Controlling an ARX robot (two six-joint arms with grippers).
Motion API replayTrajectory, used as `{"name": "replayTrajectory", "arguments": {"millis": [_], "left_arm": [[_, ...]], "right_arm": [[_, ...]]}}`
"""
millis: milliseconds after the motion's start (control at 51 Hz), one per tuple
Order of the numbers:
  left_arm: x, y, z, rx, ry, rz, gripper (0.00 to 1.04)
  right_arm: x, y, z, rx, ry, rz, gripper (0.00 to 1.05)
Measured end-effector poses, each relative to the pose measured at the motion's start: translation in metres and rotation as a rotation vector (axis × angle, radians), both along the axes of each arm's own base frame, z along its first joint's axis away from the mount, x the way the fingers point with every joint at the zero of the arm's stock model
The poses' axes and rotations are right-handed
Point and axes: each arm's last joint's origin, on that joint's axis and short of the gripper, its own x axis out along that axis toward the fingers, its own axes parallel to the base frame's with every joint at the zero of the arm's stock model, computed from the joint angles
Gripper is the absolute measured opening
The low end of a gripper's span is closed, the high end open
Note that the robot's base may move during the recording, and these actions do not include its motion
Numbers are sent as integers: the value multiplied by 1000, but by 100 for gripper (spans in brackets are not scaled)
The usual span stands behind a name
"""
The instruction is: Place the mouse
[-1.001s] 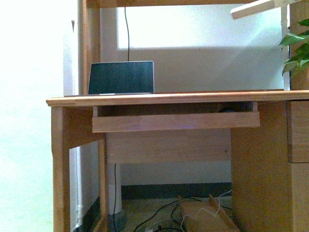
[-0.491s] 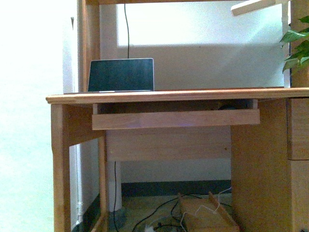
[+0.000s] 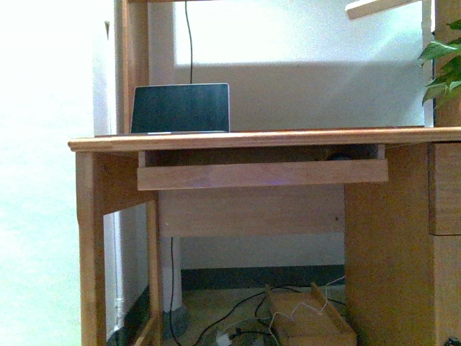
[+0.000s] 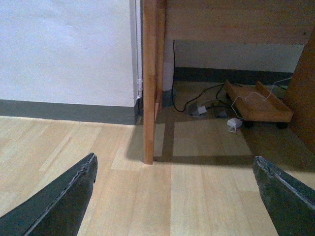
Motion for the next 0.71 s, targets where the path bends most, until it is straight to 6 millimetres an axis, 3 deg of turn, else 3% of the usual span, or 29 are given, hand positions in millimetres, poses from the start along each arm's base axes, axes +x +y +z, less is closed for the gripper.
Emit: {"name": "replayTrajectory", "arguments": {"millis": [706], "left_arm": [[0, 0, 0, 0, 0, -1, 97]], "right_arm": [[0, 0, 0, 0, 0, 0, 97]]}}
